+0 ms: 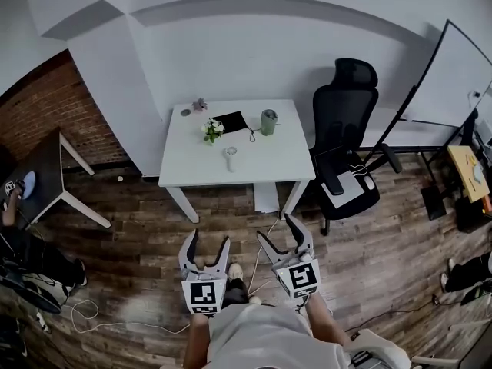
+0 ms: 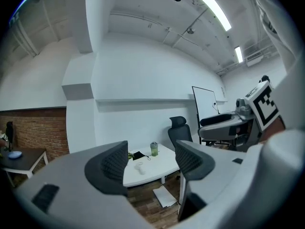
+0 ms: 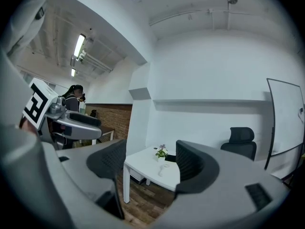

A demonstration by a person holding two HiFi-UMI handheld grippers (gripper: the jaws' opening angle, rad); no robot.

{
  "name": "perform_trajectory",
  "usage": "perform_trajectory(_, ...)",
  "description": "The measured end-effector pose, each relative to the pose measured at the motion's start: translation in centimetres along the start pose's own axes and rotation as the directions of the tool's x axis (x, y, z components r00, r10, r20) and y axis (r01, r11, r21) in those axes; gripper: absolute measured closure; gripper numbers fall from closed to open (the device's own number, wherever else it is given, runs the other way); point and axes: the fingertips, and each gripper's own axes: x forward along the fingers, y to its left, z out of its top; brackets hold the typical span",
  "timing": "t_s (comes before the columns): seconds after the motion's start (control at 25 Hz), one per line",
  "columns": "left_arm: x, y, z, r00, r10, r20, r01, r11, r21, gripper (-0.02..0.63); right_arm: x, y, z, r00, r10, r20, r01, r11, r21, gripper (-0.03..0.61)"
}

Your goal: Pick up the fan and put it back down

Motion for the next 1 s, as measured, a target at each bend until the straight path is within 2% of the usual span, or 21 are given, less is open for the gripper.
perform_trajectory(0.16, 3.3, 1.6, -0.2, 1.000, -0.004, -0.002, 0.004, 1.000, -0.003, 0.308, 3.3, -1.3, 0.1, 1.000, -0.002, 0.000, 0.002, 1.000, -0.012, 0.247)
perform_trajectory(0.32, 6.3, 3.6, -0.4, 1.000, -0.015, -0.003, 0.015, 1.000, -0.005, 0.308, 6.5, -2.1, 0.1, 0.999, -0.006, -0.040, 0.005, 1.000, -0.013, 0.244)
perform_trajectory(0.44, 8.4, 5.0, -0.6, 1.000, -0.023, -0.006, 0.023, 1.000, -0.004, 0.308, 9.0, -2.9, -0.2, 1.000, -0.010, -0.020, 0.010, 1.000, -0.010, 0.244)
perform_trajectory(1.0, 16.7, 10.9, -1.9, 0.995, -0.097, -0.002, 0.097, 0.995, -0.030, 0.308, 17.9, -4.9, -1.1, 0.994, -0.083, -0.077, 0.082, 0.996, -0.021, 0.244)
